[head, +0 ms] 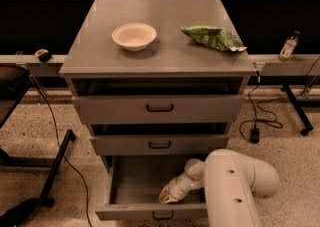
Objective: Open bottom drawer
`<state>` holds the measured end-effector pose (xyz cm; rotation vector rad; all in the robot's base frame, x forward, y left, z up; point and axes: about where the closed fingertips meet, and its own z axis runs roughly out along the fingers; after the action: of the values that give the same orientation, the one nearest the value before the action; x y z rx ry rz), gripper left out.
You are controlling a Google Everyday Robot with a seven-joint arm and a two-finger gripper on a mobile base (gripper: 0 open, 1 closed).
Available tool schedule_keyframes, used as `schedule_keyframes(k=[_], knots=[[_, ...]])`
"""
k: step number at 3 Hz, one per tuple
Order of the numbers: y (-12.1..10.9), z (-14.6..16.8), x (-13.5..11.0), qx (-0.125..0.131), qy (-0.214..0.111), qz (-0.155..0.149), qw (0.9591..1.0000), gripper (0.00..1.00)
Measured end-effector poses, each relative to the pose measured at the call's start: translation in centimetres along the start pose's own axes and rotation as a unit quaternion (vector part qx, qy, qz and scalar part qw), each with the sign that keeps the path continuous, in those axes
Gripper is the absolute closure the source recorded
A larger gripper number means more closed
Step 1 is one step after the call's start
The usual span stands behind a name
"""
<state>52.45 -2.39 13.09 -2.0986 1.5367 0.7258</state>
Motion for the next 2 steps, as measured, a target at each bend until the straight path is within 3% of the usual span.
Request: schedule_keyframes(k=[1, 2], knots=[[3.0, 0.7, -1.2, -0.042, -0.042, 0.013, 0.9981, 1.00], [5.6, 1.4, -1.7, -0.062, -0.080, 0.033, 0.9943, 1.00]])
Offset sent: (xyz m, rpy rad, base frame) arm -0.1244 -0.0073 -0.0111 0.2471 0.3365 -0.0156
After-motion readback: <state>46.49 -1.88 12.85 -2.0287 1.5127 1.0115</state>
